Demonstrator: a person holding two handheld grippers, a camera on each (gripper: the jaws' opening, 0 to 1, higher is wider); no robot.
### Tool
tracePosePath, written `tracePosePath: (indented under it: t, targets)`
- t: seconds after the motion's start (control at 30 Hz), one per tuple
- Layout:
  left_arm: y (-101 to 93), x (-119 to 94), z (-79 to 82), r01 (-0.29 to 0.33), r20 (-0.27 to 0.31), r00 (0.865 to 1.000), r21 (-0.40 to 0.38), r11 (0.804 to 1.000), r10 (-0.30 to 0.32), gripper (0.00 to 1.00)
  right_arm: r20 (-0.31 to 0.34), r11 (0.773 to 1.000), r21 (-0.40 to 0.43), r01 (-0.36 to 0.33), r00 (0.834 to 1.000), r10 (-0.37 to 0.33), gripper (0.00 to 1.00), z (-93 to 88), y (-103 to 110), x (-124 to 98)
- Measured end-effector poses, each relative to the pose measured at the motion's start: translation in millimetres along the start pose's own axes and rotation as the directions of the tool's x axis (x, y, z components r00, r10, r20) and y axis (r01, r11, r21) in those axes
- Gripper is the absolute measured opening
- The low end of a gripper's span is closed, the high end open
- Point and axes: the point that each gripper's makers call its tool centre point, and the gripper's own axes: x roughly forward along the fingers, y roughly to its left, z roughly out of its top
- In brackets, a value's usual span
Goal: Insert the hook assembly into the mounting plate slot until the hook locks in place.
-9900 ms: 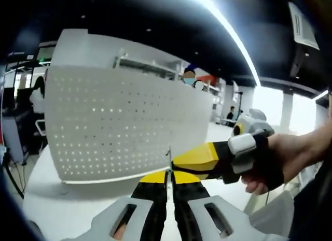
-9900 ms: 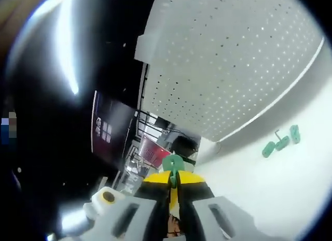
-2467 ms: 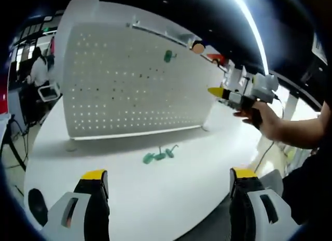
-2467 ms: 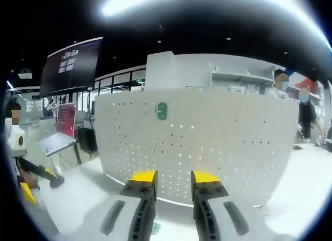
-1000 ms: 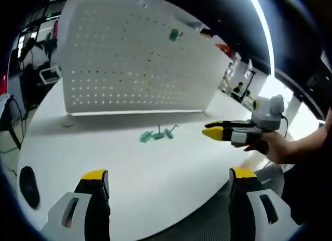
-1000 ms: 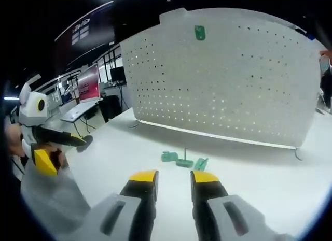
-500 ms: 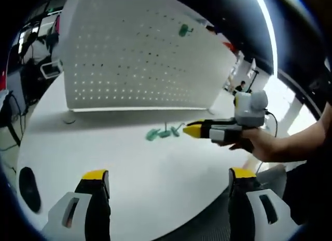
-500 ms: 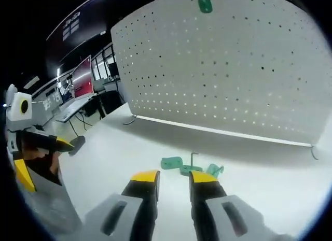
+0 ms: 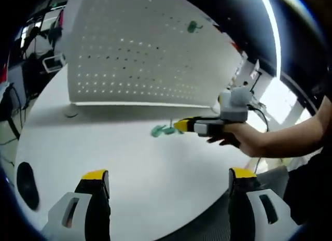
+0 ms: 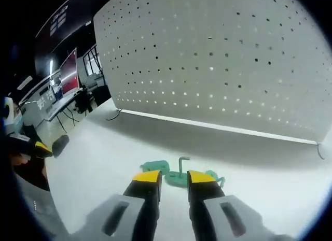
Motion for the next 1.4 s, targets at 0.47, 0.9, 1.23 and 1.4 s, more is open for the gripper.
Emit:
tracePosePath:
  t: [0.47,0.9,1.23,1.4]
  targets:
    - [8.9,-1.7,-4.0,-0.015,0.003,1.0,-0.039,0.999,0.015,0.96,-0.009,1.0,-0.022,0.013,1.0,-0.013,0.13,13.9,2.3,29.8]
    - [13.2,-4.8,-6.7,-0.023,0.015,1.0,-0.058,0.998,0.024,0.96,-0.064,0.989,-0.131,0.061,0.995,-0.07,0.02,16.6,-1.4,40.6]
    - [7.3,-5.7,1.3,-0.015,0.035,0.999,-0.043,0.999,0.016,0.96,-0.025,0.989,-0.117,0.09,0.995,-0.093,0.0,23.8,-11.4,22.5]
    - [5.8,-9.2,6.2,-0.019,0.045,0.999,-0.029,0.999,0.02,0.96,0.039,0.994,-0.072,0.08,0.996,-0.077,0.0,44.0,-9.9,9.4]
